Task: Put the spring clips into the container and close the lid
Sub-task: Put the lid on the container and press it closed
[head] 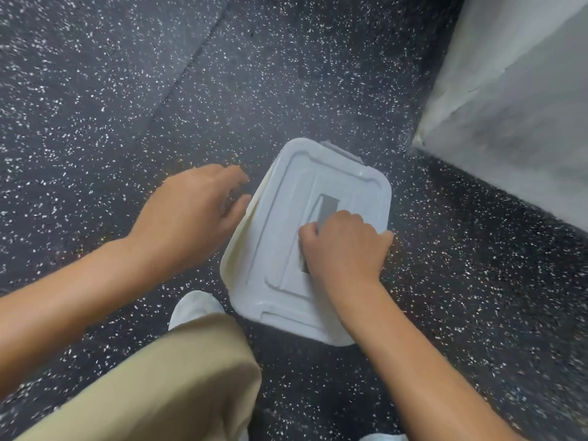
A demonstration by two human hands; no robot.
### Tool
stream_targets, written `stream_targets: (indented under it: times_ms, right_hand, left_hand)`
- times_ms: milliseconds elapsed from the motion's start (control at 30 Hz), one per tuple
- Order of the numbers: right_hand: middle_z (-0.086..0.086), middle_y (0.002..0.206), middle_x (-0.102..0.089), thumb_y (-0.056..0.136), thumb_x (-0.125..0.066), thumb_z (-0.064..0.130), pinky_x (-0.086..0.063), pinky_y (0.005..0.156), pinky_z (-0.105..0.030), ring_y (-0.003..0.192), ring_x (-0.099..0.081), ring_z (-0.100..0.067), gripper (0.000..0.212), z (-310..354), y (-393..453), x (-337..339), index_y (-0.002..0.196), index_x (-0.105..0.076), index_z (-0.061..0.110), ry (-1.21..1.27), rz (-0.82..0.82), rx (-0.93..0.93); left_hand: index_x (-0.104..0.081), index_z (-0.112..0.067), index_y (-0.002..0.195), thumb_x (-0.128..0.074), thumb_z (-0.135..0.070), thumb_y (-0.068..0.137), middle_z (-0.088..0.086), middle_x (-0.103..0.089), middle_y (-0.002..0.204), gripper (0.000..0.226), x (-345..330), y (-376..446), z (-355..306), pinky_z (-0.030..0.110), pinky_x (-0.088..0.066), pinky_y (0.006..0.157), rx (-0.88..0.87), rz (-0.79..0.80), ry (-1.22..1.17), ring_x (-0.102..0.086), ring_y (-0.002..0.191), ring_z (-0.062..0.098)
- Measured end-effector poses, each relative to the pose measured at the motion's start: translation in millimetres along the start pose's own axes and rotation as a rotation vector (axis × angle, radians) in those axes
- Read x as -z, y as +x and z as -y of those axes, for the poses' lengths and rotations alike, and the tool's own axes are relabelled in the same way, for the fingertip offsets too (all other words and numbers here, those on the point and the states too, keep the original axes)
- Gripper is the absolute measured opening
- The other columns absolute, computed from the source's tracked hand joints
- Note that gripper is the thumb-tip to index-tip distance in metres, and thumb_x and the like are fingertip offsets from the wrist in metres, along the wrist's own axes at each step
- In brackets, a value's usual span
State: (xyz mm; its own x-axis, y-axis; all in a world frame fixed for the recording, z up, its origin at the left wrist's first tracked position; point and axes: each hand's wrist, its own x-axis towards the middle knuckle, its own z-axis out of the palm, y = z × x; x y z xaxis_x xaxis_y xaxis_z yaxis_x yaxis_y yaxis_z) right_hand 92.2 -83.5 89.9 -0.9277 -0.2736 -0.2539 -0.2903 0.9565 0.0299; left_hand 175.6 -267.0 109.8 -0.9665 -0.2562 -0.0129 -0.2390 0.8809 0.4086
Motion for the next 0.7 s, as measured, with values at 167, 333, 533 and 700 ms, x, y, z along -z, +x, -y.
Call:
stream_targets:
  times_ms: [167,333,533,700]
  right_hand:
    - [0.001,0.067,-0.046,0.09,-0.039,0.043,-0.025,0.072,-0.042,0.06,-0.042,-0.023,0.036,10,5,-13,0.071,-0.052,0.015,0.002,0.007,-0.011]
    - [0.0,0.067,-0.048,0.09,-0.037,0.042,-0.026,0.072,-0.042,0.062,-0.044,-0.025,0.037,14,22,-14,0.071,-0.054,0.016,0.014,0.039,-0.008]
    - [-0.01,0.1,-0.067,0.096,-0.036,0.043,-0.036,0.074,-0.039,0.081,-0.055,-0.031,0.037,8,28,-3,0.092,-0.06,0.015,0.014,0.147,0.05]
    - [-0.014,0.108,-0.065,0.099,-0.039,0.045,-0.04,0.074,-0.039,0.099,-0.059,-0.036,0.044,-14,61,1,0.104,-0.063,0.008,0.068,-0.061,0.128]
  left_hand:
    - [-0.061,-0.017,0.126,-0.055,-0.035,0.096,0.006,-0.066,0.115,0.035,-7,-9,5,0.044,-0.052,0.085,0.002,0.074,-0.017,-0.062,0.103,0.032]
    - [-0.056,-0.019,0.128,-0.053,-0.037,0.096,0.003,-0.06,0.124,0.036,-15,-13,6,0.049,-0.052,0.087,-0.036,0.149,-0.037,-0.058,0.11,0.029]
    - [-0.051,-0.011,0.137,-0.051,-0.045,0.096,0.013,-0.046,0.147,0.054,-30,-26,12,0.053,-0.046,0.101,-0.204,0.22,0.055,-0.045,0.132,0.035]
    - [-0.017,-0.014,0.16,-0.05,-0.078,0.081,0.012,-0.01,0.169,0.108,-48,-45,5,0.048,-0.013,0.123,-0.448,0.405,0.158,-0.006,0.155,0.031]
